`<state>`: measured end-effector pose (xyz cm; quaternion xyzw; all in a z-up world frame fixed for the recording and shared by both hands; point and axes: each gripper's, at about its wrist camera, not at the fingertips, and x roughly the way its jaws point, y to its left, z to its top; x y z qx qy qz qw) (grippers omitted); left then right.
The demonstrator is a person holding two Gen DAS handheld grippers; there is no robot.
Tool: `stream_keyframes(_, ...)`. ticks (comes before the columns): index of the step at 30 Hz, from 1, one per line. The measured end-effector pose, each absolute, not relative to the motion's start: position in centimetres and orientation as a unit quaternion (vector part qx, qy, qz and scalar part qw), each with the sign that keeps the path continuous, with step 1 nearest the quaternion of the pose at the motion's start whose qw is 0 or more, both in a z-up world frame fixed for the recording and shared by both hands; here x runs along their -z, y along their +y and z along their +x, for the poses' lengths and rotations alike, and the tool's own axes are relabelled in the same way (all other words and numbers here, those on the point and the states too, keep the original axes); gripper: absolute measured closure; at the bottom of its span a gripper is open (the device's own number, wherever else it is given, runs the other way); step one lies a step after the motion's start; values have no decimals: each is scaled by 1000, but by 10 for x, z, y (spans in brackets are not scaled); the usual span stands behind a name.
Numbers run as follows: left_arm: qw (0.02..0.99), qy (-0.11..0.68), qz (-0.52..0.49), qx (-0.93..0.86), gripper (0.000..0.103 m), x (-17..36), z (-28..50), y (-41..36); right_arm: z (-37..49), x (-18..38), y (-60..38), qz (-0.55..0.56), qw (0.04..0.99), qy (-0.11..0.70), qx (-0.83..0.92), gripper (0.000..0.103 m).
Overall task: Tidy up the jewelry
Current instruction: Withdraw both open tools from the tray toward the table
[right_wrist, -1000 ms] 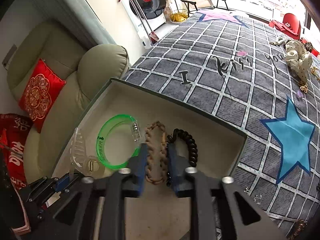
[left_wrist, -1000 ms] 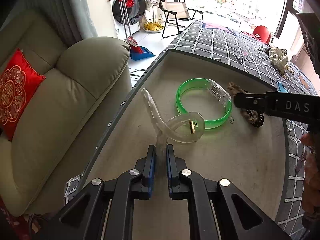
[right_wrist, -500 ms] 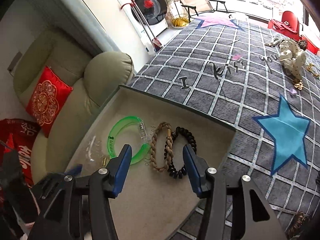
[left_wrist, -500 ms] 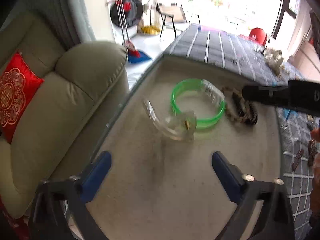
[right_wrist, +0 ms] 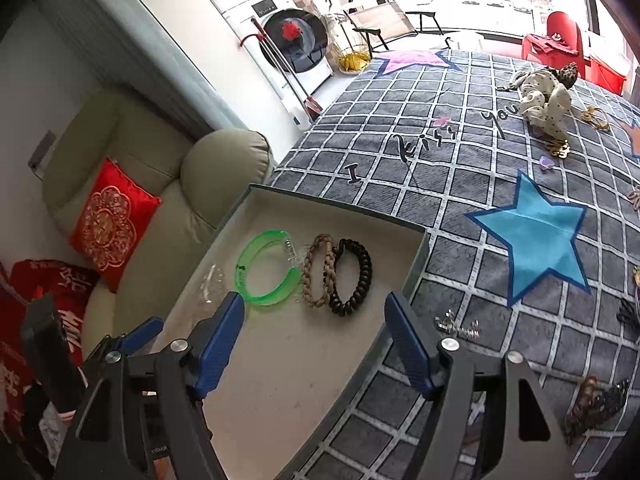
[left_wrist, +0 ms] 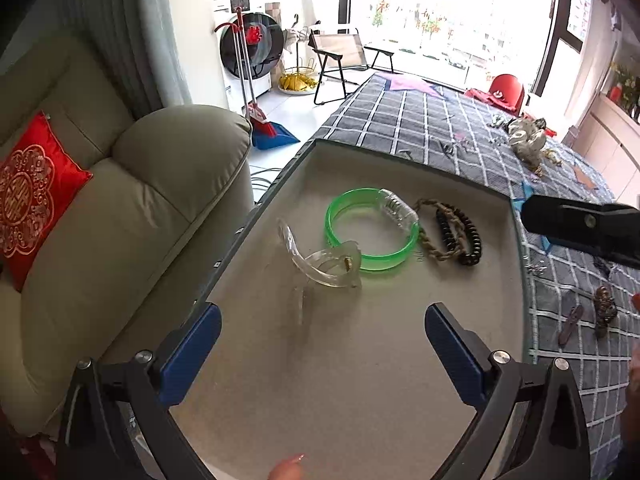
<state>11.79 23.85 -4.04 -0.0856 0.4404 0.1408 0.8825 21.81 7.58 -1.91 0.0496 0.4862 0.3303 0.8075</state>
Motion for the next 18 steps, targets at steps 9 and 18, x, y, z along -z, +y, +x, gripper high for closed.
stream_keyframes(9,889,430,-64,-144,1,23,104,222,195,16,50,74,803,481,-343,16)
stream_keyframes(18,894,425,-43,-133,1,9,94,193,169,7,16,81,820,455,-337,16)
